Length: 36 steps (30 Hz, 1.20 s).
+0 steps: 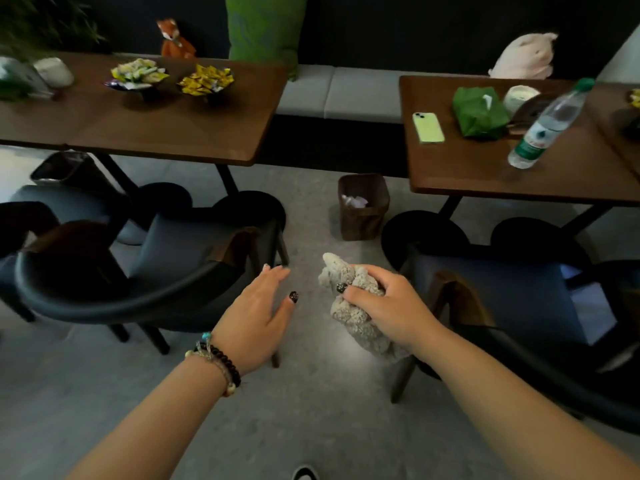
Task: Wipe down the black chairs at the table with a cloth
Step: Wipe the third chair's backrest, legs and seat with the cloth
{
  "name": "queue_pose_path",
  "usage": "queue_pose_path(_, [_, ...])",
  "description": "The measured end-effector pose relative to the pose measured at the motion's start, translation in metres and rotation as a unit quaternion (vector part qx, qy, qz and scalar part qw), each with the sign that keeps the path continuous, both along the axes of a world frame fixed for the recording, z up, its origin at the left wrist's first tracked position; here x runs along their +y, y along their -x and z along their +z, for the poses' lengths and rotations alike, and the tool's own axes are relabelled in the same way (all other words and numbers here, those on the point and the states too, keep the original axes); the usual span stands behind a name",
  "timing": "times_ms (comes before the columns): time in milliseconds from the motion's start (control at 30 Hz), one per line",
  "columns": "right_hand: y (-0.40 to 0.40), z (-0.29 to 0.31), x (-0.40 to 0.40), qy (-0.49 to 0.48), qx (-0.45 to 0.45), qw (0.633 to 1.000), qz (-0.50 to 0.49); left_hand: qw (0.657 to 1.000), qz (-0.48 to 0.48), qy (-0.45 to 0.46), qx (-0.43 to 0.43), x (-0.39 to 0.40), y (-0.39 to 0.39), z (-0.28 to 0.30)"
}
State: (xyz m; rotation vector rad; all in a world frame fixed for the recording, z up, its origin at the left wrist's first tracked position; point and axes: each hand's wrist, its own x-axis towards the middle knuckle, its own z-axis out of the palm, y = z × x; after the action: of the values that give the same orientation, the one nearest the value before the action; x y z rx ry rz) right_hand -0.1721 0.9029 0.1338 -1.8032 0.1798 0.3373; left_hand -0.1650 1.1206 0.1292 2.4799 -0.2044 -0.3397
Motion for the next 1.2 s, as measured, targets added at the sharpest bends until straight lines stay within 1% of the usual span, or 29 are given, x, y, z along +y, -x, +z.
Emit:
queue_pose_path(100, [-0.030, -0.007, 0.045, -0.011, 0.004, 1.000, -0.002, 1.000, 0.019, -0.012, 0.005, 0.044, -0.027, -0.012])
queue_pose_path(200, [-0.057, -0.018, 0.079, -0.003, 0.020, 1.000, 0.015, 0.998, 0.055, -0.028, 0.022, 0.079, -0.054, -0.031])
queue_pose_path(467, [-0.148, -0.067, 0.133, 0.042, 0.045, 0.998, 0.021, 0.991, 0.110, -0.053, 0.054, 0.145, -0.132, -0.098])
queue_pose_path(533, [-0.170, -0.079, 0.147, 0.067, 0.043, 0.997, 0.024, 0.990, 0.109, -0.060, 0.062, 0.157, -0.147, -0.113])
queue_pose_path(633, [-0.195, -0.092, 0.173, 0.094, 0.031, 0.995, 0.020, 0.990, 0.082, -0.089, 0.077, 0.171, -0.161, -0.131])
queue_pose_path(767, [-0.211, -0.115, 0.215, 0.136, -0.020, 0.990, 0.031, 0.983, 0.073, -0.125, 0.109, 0.188, -0.161, -0.151])
queue_pose_path(833, [-0.212, -0.130, 0.236, 0.156, -0.035, 0.985, 0.059, 0.985, 0.069, -0.128, 0.089, 0.191, -0.160, -0.157])
queue_pose_path(933, [-0.211, -0.155, 0.262, 0.188, -0.037, 0.975, 0.114, 0.988, 0.042, -0.145, 0.026, 0.186, -0.160, -0.159])
queue_pose_path(1100, [-0.223, -0.180, 0.281, 0.241, -0.071, 0.965, 0.077, 0.988, 0.021, -0.147, -0.046, 0.187, -0.157, -0.159])
queue_pose_path(1200, [-0.237, -0.181, 0.286, 0.270, -0.083, 0.956, 0.073, 0.978, 0.006, -0.195, -0.079, 0.188, -0.153, -0.162])
